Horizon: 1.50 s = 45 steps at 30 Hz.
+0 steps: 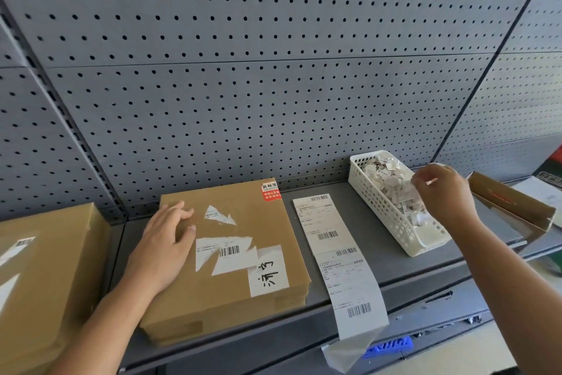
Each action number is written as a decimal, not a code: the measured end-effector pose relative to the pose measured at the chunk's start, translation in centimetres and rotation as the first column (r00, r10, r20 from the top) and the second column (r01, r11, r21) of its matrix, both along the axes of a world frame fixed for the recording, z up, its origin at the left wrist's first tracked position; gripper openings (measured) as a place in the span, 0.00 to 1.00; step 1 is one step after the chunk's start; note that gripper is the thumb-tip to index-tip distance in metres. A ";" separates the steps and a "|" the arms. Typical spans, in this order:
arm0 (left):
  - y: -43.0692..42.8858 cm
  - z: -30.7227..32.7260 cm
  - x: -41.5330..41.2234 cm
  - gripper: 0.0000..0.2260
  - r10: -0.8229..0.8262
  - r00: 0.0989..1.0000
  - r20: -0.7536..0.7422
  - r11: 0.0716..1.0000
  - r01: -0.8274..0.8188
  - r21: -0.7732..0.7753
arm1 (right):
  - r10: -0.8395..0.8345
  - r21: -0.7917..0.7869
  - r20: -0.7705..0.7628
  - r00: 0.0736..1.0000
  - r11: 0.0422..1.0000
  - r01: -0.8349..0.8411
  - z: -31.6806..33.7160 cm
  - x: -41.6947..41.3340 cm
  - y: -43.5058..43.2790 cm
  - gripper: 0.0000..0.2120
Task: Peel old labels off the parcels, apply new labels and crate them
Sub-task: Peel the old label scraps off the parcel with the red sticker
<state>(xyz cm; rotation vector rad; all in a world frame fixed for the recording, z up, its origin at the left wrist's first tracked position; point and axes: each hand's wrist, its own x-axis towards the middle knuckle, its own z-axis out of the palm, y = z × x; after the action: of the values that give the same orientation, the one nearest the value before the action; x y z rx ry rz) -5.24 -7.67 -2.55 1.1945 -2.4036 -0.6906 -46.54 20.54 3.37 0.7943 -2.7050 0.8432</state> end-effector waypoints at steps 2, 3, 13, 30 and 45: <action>0.1 0.0 -0.1 0.17 -0.003 1.000 0.000 1.000 0.003 0.005 | -0.037 -0.002 -0.053 0.998 0.999 0.037 0.3 0.3 -0.3 0.08; 0.1 0.1 -0.1 0.17 -0.003 1.000 0.001 1.000 0.003 0.006 | -0.046 -0.006 -0.074 0.996 0.999 0.045 0.5 0.5 -0.6 0.11; 0.4 0.4 -0.1 0.17 0.003 1.000 -0.001 1.000 -0.003 0.028 | 0.311 -0.056 -0.077 0.947 0.947 -0.316 0.5 7.6 -8.9 0.08; 0.9 0.9 0.1 0.17 -0.003 1.000 0.002 0.999 0.003 0.036 | 0.720 0.039 0.130 0.682 0.684 -0.729 -2.2 20.1 -20.5 0.10; 0.7 0.9 0.3 0.15 0.019 1.000 -0.018 0.999 -0.018 0.047 | 0.747 0.167 0.028 0.664 0.652 -0.740 -4.8 23.0 -24.1 0.09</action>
<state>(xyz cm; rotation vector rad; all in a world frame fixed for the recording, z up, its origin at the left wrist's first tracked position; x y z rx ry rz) -4.90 -7.00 -1.61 1.2217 -2.3706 -0.7525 -23.56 -3.53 -1.39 2.0243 -2.3762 0.7007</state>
